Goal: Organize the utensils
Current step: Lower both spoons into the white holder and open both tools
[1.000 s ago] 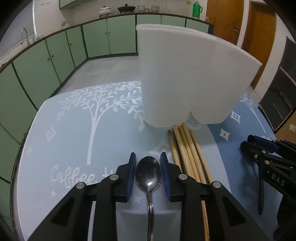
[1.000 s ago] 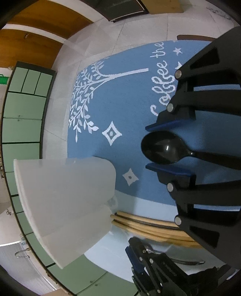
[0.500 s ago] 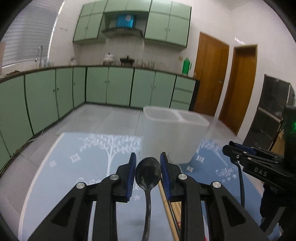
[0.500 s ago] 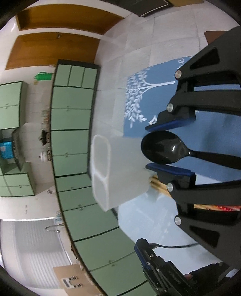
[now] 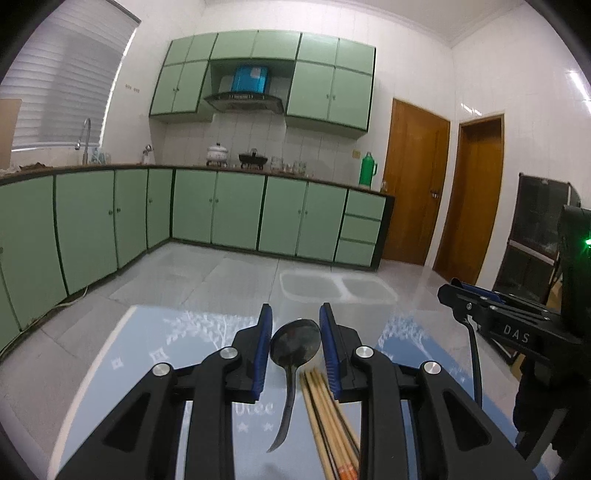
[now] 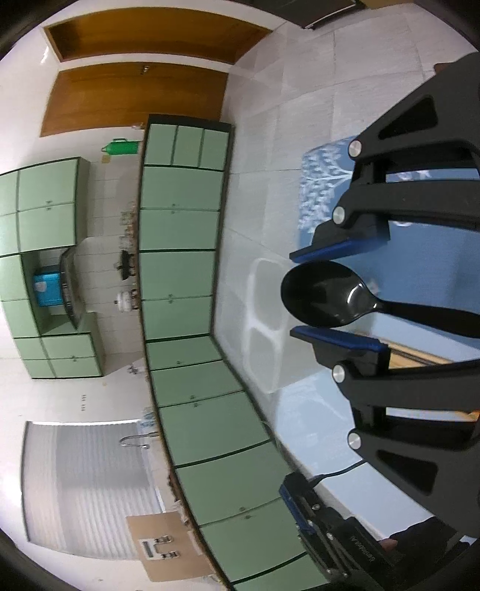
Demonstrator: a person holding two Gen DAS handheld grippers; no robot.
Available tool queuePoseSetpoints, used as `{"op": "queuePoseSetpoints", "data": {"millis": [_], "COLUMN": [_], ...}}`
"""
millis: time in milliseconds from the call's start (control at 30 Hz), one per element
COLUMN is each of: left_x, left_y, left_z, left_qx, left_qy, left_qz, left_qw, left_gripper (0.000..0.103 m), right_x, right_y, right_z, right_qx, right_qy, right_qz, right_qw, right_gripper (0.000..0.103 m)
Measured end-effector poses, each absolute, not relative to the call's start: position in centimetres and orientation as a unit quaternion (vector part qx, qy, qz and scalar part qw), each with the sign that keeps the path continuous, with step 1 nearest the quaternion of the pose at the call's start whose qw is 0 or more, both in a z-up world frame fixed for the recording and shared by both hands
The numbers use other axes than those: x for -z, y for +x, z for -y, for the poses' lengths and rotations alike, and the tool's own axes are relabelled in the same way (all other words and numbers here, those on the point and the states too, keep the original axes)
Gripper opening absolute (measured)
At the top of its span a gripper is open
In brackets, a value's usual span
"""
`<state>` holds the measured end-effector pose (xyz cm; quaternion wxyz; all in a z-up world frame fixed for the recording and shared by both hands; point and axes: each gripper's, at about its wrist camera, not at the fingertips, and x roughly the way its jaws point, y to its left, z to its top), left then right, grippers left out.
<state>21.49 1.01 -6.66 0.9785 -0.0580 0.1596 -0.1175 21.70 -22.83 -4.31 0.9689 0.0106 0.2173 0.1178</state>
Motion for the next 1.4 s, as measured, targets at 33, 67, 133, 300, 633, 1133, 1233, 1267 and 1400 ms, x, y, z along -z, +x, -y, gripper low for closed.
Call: {"op": "queuePoseSetpoints", "data": {"millis": [33,67,133,300,633,1133,1233,1267,1400], "left_x": [6.0,5.3,3.6,-0.8,-3.1,3.5,3.1,3.0,2.7], "left_y": [21.4,21.4,21.6,23.3,31.8,36.7,35.8,35.4,32.4], "left_z": [-1.1,-1.2,-1.3,-1.6,0.2,1.5,1.4,1.4,0.8], "left_qx": [0.119,0.12,0.127,0.148,0.172,0.175,0.171,0.169,0.154], "left_qy": [-0.06,-0.062,-0.069,-0.089,-0.099,-0.098,-0.094,-0.092,-0.085], "left_qz": [-0.152,-0.145,-0.126,-0.08,-0.058,-0.157,-0.164,-0.166,-0.188], "left_qw": [0.979,0.98,0.981,0.982,0.978,0.967,0.967,0.967,0.966], "left_gripper": [0.026,0.026,0.026,0.026,0.026,0.028,0.031,0.035,0.053], "right_x": [3.4,2.8,1.3,-1.0,0.7,5.3,4.9,4.7,4.5], "right_y": [22.0,22.3,23.3,26.8,36.4,37.5,36.1,35.7,32.6], "right_z": [23.1,23.2,23.6,24.2,24.3,23.3,23.8,24.0,24.8], "right_qx": [-0.121,-0.123,-0.125,-0.117,-0.084,-0.087,-0.08,-0.077,-0.068], "right_qy": [0.016,0.02,0.03,0.039,0.071,0.051,0.061,0.064,0.079], "right_qz": [-0.205,-0.199,-0.178,-0.133,-0.127,-0.185,-0.193,-0.196,-0.222], "right_qw": [0.971,0.972,0.976,0.983,0.986,0.978,0.976,0.975,0.969], "right_gripper": [0.033,0.033,0.033,0.033,0.034,0.036,0.042,0.046,0.061]}}
